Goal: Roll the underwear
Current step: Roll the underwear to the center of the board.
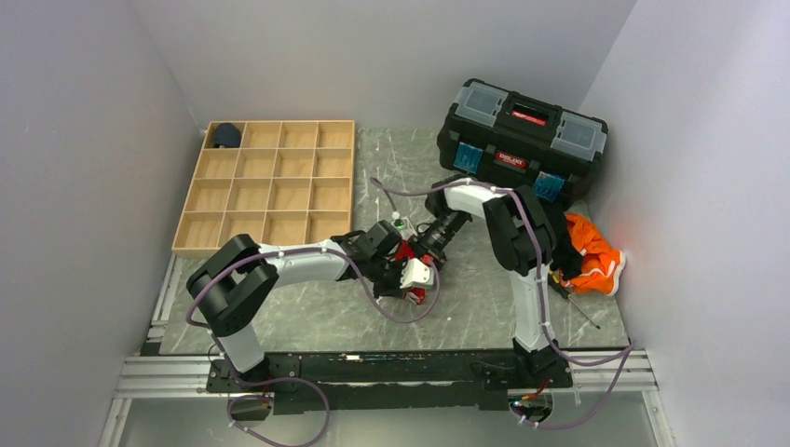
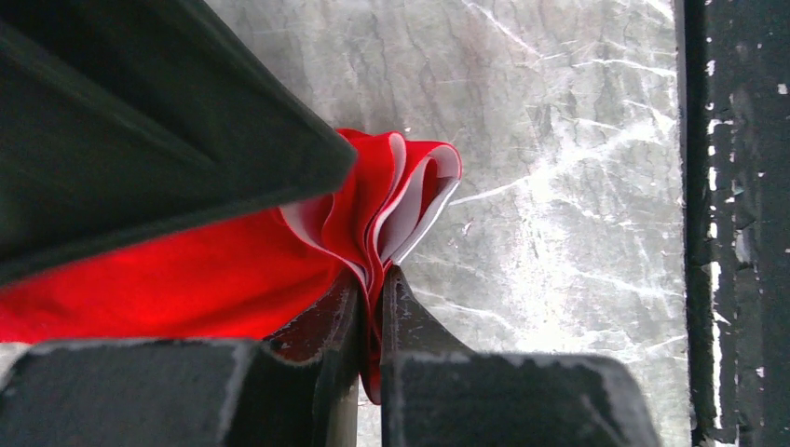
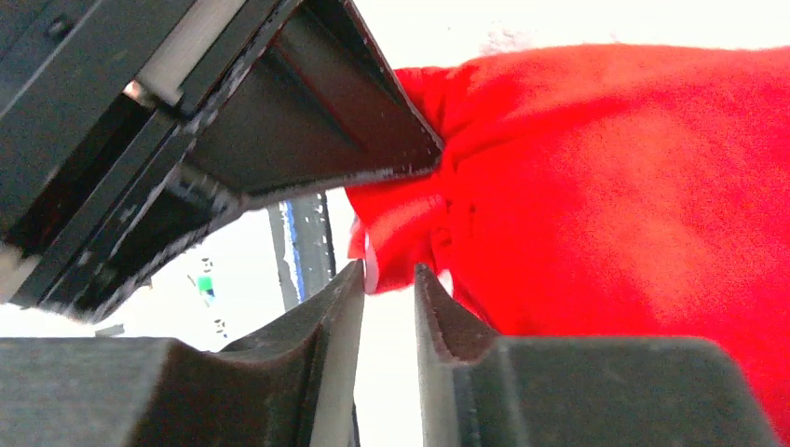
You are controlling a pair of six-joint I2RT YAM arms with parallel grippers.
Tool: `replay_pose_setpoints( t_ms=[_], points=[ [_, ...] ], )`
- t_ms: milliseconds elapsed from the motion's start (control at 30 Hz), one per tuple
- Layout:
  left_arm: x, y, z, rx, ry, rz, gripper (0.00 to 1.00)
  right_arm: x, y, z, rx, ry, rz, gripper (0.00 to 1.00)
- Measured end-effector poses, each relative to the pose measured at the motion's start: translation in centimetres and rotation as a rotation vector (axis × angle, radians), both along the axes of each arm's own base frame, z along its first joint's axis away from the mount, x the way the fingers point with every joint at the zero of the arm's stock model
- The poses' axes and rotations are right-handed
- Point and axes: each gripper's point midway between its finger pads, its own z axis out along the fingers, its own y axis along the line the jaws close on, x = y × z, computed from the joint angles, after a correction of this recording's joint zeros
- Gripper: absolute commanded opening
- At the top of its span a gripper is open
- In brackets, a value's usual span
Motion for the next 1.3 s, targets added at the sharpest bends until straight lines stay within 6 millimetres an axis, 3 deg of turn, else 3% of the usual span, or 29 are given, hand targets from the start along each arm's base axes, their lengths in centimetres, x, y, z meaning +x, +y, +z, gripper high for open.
replay_pose_setpoints(
  t_ms=[233,567,833,967,1300],
  points=[
    [0.1,0.1,-0.1,-0.004,0.12,0.014,0.0,3.1,-2.2,1.8,0.015,-0.099,-0.127,0.37],
    [1.0,0.1,0.0,-0.004,0.437,0.061,0.0,5.4,-5.5,4.2,0.031,-0.247,-0.333,0.34],
    [1.9,-0.1,-0.2,0.033,0.732,0.111,0.0,5.0,-6.8,6.3,0.046,-0.46,-0.44,0.35],
    [2.4,-0.3,-0.4,0.058,0.874,0.147,0.0,4.4,-7.1,6.4,0.027,-0.571,-0.441,0.38],
    [2.6,-0.6,-0.7,0.121,1.12,0.223,0.0,1.7,-3.5,4.3,-0.05,-0.858,-0.214,0.44]
  ],
)
